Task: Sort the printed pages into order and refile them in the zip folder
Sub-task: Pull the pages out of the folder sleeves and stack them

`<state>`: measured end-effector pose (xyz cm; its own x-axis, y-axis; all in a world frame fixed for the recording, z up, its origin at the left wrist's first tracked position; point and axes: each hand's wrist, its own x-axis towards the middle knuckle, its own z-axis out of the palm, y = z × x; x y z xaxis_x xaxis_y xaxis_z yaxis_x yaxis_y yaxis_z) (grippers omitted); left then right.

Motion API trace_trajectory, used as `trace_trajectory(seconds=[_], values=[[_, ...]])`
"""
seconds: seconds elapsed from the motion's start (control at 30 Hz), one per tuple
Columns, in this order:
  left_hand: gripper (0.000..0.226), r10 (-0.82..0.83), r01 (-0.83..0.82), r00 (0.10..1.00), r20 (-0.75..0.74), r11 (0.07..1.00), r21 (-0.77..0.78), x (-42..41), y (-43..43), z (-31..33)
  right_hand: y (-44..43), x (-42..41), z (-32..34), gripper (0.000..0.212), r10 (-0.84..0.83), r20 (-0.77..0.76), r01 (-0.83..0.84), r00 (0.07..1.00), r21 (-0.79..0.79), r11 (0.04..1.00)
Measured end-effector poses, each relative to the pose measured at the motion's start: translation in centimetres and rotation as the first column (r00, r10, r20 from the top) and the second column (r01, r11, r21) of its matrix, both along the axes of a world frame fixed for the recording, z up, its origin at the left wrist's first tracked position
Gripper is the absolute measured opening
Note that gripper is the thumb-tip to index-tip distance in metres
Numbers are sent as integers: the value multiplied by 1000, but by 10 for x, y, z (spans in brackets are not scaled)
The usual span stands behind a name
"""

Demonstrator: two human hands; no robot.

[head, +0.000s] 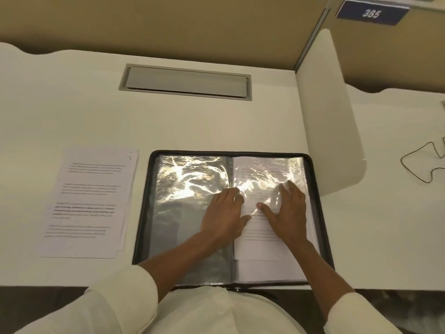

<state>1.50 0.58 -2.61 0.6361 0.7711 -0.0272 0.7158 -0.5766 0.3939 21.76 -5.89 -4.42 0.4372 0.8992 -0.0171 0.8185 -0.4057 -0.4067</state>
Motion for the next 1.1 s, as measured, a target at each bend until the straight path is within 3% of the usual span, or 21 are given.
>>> trace_trajectory(seconds=[0.1, 0.3, 0.4, 0.5, 0.57, 0.67, 0.83, 0.9, 1.0, 1.03, 1.1], values=[[62, 43, -45, 998, -48, 998, -37, 15, -10, 1, -10, 20, -4, 114, -3, -18, 2, 1000, -49, 999], [64, 118, -119, 986, -120, 993, -2, 32, -20, 3, -9, 40, -5, 119, 90, -55, -92, 994, -42, 995], [63, 141, -143, 981, -131, 990, -5, 38, -22, 4, -1, 43, 7, 116, 96, -7, -96, 995, -113, 989], [62, 159, -164, 977, -141, 986, -30, 42, -22, 8, 7, 46, 17, 91, 79, -18, -79, 997, -25, 997], [60, 170, -178, 976, -135, 983, -42, 45, -21, 11, 11, 47, 24, 81, 44, -125, -43, 991, 8, 999], [58, 182, -190, 976, -119, 979, -67, 47, -20, 17, 20, 46, 37, 83, -50, -327, 38, 944, -43, 998], [66, 213, -230, 968, -133, 965, -130, 49, -21, 23, 24, 54, 56, 107, -158, -507, 121, 848, -105, 987], [80, 245, -271, 960, -138, 937, -221, 51, -24, 33, 23, 54, 70, 111, -200, -641, 118, 741, -170, 978], [95, 349, -351, 934, -82, 847, -398, 60, -35, 56, 20, 51, 86, 114, -243, -902, 71, 356, -234, 970], [93, 382, -361, 923, -44, 820, -444, 65, -40, 66, 18, 50, 88, 117, -240, -921, 46, 307, -238, 970], [76, 457, -340, 884, 96, 771, -538, 75, -50, 88, 18, 45, 94, 111, -220, -929, -3, 298, -231, 973]])
